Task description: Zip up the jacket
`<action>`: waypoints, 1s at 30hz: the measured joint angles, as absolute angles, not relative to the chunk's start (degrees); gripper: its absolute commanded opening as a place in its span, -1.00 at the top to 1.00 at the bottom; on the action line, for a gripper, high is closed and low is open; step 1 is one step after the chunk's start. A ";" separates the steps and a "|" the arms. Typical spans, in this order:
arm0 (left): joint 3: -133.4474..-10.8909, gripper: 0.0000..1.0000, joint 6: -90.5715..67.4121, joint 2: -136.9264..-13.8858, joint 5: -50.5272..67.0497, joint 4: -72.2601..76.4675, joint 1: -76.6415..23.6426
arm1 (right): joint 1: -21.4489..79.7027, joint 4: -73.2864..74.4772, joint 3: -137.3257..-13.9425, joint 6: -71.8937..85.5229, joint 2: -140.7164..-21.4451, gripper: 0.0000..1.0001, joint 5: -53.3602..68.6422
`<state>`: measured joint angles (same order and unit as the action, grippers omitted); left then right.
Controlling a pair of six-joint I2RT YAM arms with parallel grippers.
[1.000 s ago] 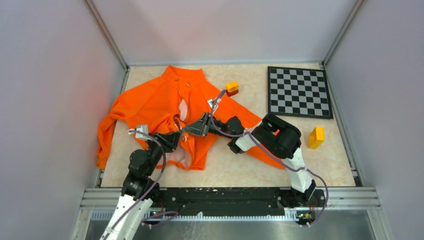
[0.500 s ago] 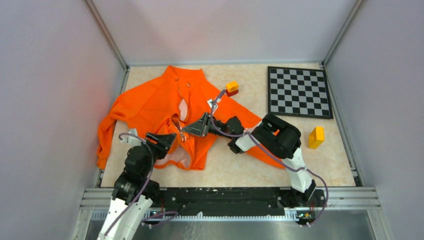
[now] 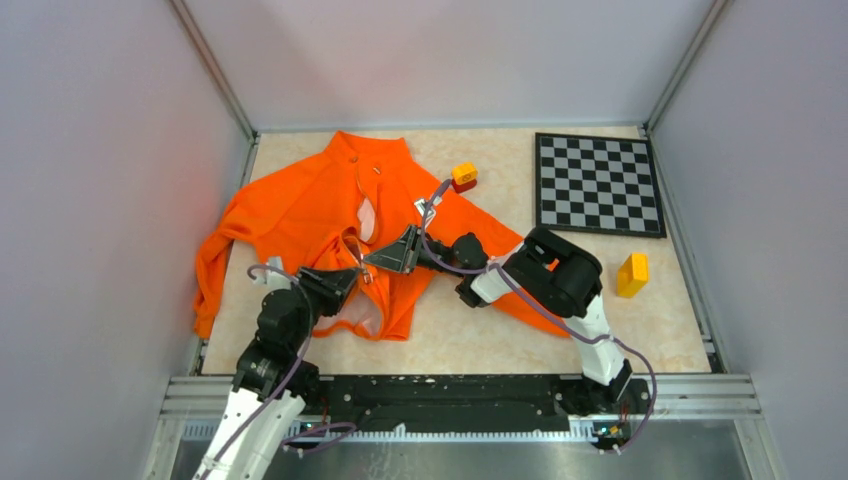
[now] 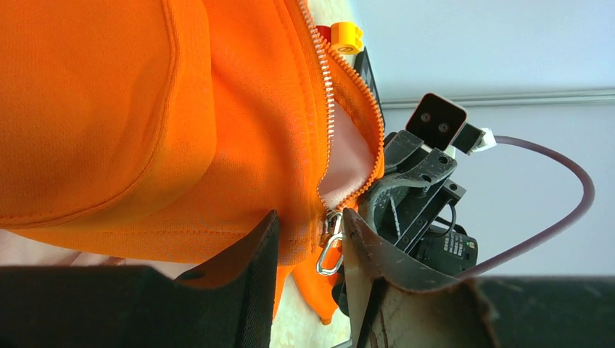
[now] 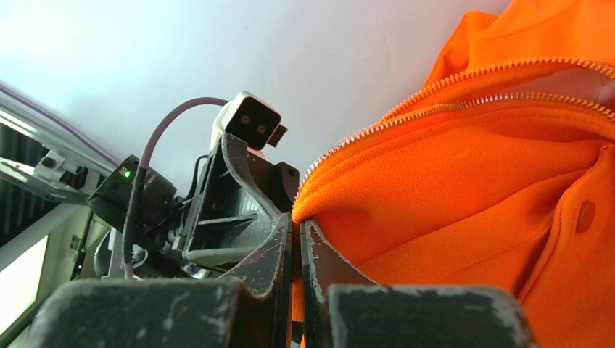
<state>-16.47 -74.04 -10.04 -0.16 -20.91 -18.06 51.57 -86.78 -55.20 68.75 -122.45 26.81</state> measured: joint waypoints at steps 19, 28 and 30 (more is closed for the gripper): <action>-14.37 0.45 -74.98 -6.66 3.07 -18.24 -18.06 | 51.57 -86.85 -55.20 69.23 -122.45 1.00 26.72; -13.19 0.55 -76.27 -5.69 3.49 -18.02 -18.06 | 51.57 -86.85 -55.20 69.30 -122.45 1.00 26.65; -12.80 0.58 -76.44 -5.69 3.70 -17.85 -18.06 | 51.57 -86.85 -55.20 69.30 -122.45 1.00 26.65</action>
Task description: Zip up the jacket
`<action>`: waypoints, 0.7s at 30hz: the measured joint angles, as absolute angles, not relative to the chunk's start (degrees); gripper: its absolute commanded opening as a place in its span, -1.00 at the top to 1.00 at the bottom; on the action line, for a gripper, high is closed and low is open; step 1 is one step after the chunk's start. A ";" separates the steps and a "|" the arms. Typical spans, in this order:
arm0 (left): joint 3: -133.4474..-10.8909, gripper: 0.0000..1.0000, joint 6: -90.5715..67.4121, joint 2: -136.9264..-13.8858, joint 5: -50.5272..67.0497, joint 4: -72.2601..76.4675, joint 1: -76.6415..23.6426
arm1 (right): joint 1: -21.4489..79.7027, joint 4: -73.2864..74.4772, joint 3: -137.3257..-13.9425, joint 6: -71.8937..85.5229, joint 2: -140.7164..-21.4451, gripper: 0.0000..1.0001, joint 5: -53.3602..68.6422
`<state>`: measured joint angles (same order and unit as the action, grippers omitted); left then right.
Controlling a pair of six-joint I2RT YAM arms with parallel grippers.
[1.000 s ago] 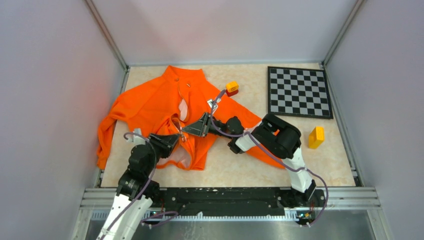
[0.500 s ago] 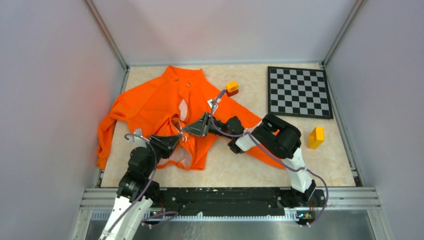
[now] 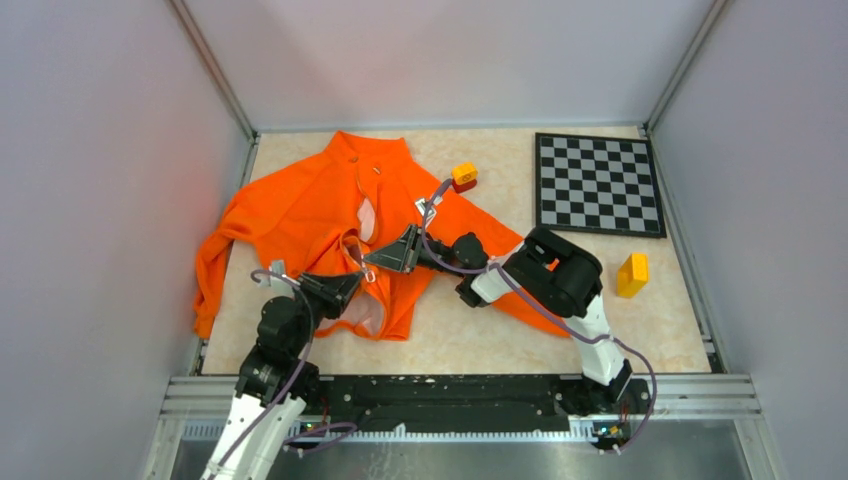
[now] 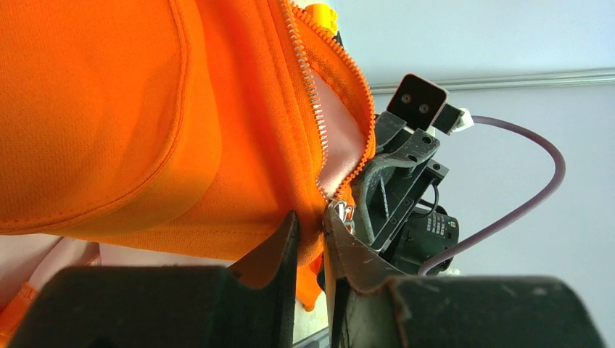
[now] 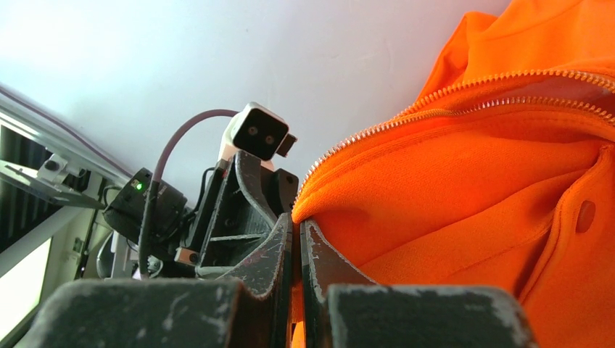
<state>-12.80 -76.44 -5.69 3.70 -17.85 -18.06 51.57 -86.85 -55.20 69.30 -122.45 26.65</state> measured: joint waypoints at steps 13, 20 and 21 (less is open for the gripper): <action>-11.55 1.00 -71.02 -5.74 5.45 -13.23 -18.02 | 51.46 -86.89 -55.33 70.78 -122.50 1.00 26.20; -10.50 1.00 -61.08 -6.02 8.38 -8.78 -17.63 | 51.24 -87.20 -58.30 74.22 -125.19 1.00 26.04; -10.33 1.00 -59.72 -6.13 8.82 -8.25 -17.61 | 51.22 -87.15 -58.65 74.83 -125.71 1.00 26.04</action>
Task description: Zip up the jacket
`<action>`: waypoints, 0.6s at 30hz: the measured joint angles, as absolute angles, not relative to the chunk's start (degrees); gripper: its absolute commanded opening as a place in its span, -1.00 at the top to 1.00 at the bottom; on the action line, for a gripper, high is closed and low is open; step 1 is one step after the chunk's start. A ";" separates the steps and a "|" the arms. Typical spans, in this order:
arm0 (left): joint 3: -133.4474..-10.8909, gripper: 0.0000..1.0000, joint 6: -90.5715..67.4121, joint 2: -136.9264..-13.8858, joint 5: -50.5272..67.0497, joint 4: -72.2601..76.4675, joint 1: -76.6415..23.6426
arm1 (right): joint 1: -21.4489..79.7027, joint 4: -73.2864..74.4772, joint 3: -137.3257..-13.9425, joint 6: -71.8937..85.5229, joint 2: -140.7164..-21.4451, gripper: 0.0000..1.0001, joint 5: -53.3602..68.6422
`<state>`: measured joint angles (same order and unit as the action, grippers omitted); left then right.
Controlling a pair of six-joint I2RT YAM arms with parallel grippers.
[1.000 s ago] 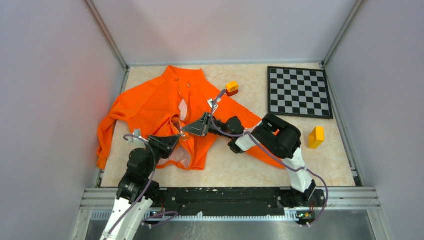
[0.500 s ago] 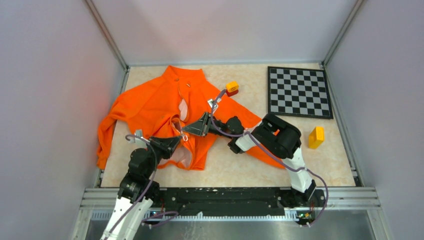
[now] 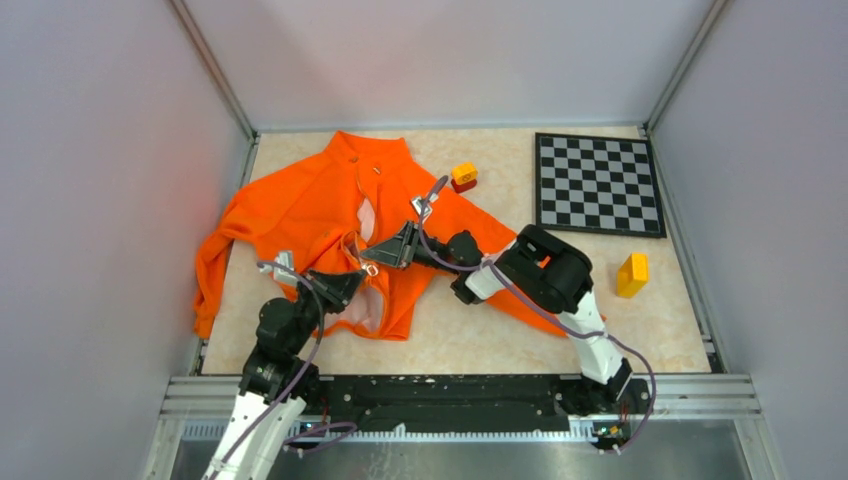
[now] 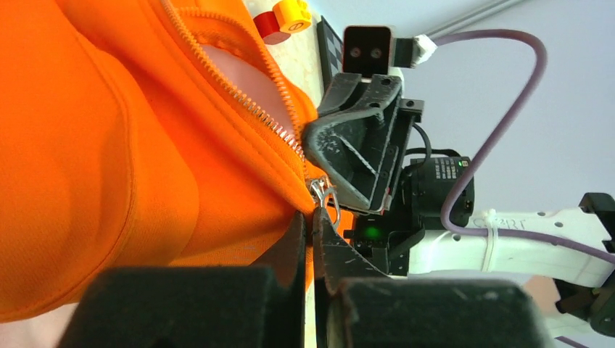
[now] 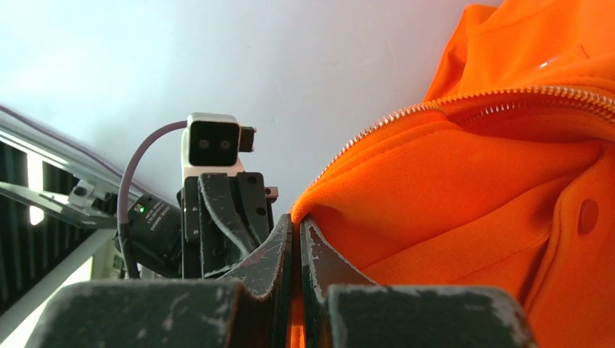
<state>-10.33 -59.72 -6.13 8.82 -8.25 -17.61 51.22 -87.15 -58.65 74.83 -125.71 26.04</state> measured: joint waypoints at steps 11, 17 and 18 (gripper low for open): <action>-10.07 1.00 -53.87 -6.13 9.96 -7.79 -17.23 | 51.16 -87.15 -62.11 79.07 -128.40 1.00 27.14; -10.09 0.59 -60.18 -2.26 7.68 -12.08 -17.39 | 51.22 -87.13 -62.04 79.02 -128.40 1.00 26.96; -10.09 0.57 -61.17 -1.89 7.68 -12.51 -17.50 | 51.22 -87.15 -62.04 79.00 -128.40 1.00 26.85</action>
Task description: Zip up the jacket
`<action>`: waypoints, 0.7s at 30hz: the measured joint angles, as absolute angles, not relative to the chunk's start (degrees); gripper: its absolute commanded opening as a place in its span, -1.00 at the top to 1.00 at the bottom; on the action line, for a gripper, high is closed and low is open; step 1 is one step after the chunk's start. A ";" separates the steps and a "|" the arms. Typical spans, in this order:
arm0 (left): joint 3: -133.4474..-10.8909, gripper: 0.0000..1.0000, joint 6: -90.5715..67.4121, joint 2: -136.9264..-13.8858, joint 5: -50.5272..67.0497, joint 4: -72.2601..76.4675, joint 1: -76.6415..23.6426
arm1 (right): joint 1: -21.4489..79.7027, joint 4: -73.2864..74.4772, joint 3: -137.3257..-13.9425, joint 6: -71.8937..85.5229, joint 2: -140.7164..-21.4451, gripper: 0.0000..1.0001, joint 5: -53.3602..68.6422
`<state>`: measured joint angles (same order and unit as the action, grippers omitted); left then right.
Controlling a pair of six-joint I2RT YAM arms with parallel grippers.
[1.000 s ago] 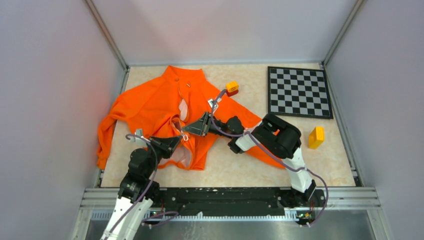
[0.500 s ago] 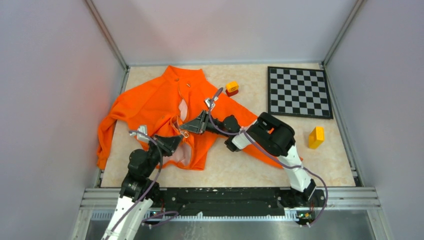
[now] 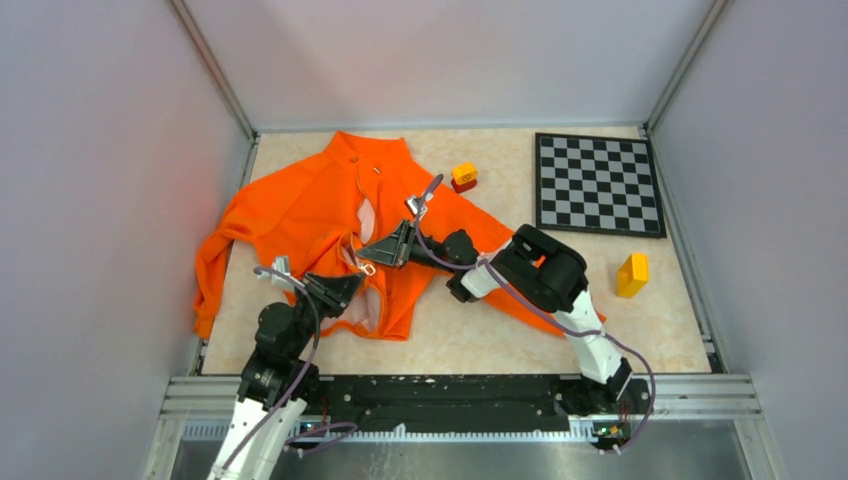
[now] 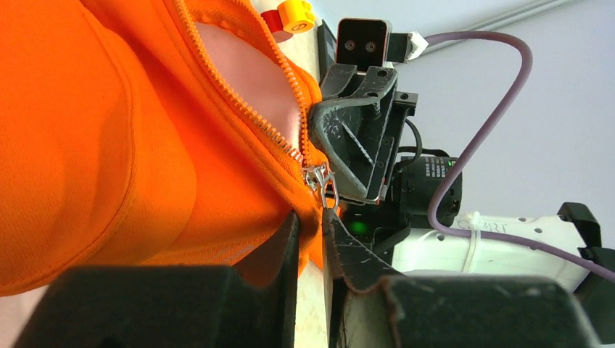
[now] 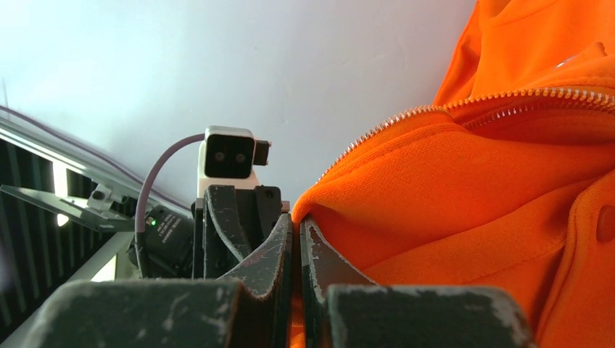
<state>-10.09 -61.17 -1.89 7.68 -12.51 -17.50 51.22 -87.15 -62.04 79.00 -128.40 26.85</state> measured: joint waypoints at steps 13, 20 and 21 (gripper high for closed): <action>-10.09 0.43 -66.48 -1.76 7.11 -14.06 -17.74 | 51.22 -87.11 -62.00 78.54 -128.40 1.00 26.17; -10.07 0.54 -67.42 -1.89 6.55 -13.65 -17.85 | 51.22 -87.13 -61.95 78.08 -128.40 1.00 25.67; -10.09 0.58 -67.44 -2.09 6.55 -13.56 -17.85 | 51.22 -87.11 -61.95 78.06 -128.40 1.00 25.63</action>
